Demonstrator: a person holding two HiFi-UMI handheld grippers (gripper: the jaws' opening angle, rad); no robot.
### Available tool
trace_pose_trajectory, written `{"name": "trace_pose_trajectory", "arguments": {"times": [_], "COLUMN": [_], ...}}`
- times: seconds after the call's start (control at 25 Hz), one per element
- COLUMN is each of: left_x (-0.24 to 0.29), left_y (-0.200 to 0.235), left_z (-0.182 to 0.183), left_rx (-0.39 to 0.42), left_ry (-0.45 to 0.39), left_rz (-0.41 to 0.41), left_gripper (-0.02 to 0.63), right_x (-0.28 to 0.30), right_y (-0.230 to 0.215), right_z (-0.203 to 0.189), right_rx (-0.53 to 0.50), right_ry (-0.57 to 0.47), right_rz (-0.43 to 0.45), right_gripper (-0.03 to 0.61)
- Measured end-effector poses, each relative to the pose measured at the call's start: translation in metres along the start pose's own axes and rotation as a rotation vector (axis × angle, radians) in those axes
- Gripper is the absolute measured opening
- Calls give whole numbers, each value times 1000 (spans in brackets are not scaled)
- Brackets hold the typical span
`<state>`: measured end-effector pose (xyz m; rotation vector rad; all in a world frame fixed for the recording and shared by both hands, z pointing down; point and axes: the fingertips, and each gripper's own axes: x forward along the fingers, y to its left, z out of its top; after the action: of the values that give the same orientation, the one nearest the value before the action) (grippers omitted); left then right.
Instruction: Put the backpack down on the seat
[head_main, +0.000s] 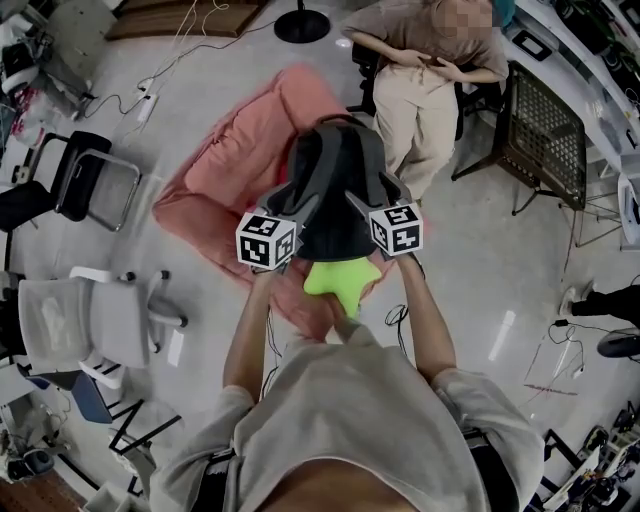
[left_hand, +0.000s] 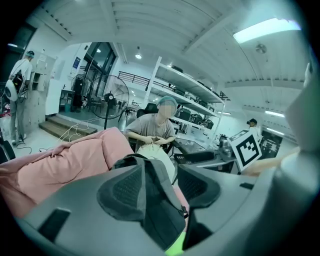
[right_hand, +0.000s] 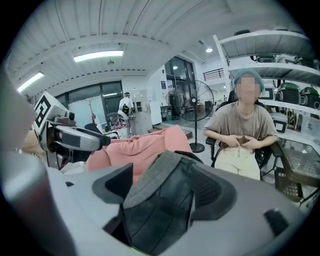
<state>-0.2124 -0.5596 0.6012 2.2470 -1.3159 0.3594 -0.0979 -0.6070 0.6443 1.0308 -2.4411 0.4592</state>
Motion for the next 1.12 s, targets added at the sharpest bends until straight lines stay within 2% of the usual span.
{"name": "trace_pose_trajectory", "arguments": {"times": [0.2, 0.36, 0.52, 0.76, 1.12], "left_x": [-12, -23, -34, -49, -65], "left_y": [-5, -12, -19, -35, -53], "left_z": [7, 12, 20, 29, 56], "left_rx": [8, 19, 48, 60, 111], "left_ry": [-32, -65, -96, -123, -162], "left_rz": [1, 5, 29, 19, 30], "left_gripper": [165, 101, 37, 18, 17], "right_x": [-18, -35, -54, -78, -105], "right_y": [8, 15, 16, 24, 25], "right_z": [8, 9, 13, 26, 61], "right_rx": [-24, -34, -52, -50, -101], "right_ry": [-29, -53, -80, -115, -189], "right_rz": [-12, -22, -40, -29, -45], "right_gripper": [229, 140, -2, -2, -3]}}
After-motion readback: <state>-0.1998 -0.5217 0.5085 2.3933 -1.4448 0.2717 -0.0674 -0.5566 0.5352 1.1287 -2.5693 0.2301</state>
